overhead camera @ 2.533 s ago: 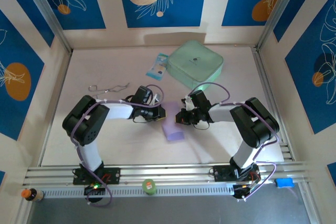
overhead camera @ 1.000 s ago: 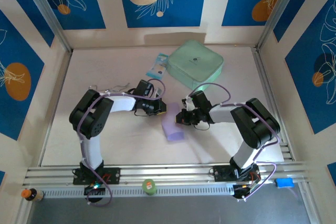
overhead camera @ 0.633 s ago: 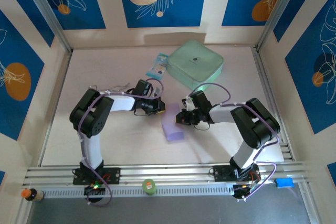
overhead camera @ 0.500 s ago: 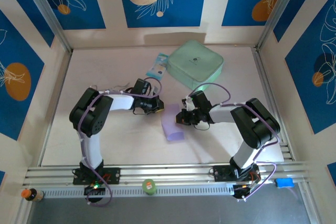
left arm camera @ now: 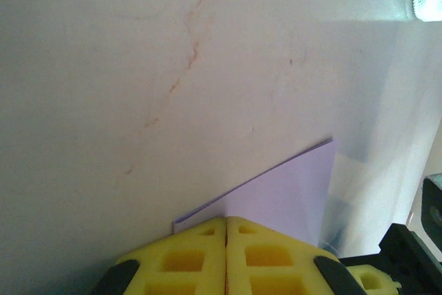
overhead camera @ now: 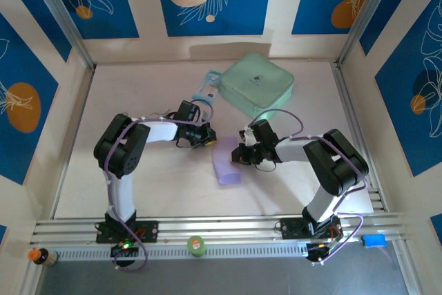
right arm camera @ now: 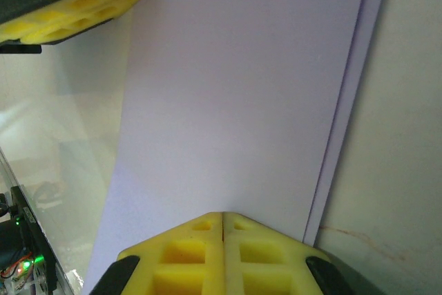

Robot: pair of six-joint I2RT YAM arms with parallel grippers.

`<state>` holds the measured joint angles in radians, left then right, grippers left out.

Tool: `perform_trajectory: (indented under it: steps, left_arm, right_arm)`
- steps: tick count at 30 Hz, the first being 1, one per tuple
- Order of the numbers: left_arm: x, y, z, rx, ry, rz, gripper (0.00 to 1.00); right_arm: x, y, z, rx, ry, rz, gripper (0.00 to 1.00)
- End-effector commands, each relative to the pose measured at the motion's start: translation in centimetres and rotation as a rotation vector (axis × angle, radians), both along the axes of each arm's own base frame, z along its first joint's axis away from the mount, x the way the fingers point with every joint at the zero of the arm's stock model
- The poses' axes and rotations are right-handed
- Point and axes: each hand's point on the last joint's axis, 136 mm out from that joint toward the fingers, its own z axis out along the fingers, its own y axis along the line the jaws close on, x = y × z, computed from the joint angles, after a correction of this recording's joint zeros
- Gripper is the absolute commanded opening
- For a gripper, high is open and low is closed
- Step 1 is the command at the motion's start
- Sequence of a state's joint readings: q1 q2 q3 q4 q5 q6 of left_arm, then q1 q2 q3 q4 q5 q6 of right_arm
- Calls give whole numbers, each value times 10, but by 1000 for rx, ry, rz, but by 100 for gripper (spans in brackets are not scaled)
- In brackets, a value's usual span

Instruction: Fold a paper plane with a square sheet of paper (pick it up from the middle)

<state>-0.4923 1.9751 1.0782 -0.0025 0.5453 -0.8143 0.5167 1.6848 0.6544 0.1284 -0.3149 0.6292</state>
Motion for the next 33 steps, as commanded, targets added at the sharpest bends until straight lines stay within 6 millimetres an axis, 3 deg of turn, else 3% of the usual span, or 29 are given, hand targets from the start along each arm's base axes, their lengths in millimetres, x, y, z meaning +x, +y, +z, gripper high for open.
perform_trajectory:
  steps: [1,17,27,33]
  left_arm:
    - [21,25,-19,96,0,96,10]
    - [35,33,-8,150,-16,164,11]
    - [36,31,22,110,-71,155,12]
    - [16,18,43,17,-85,94,14]
  right_arm:
    - [-32,-28,-36,-143,127,-11,0]
    - [-32,-26,-36,-137,128,-7,0]
    - [-31,-26,-35,-140,126,-10,0]
    - [-29,-26,-34,-141,128,-20,0]
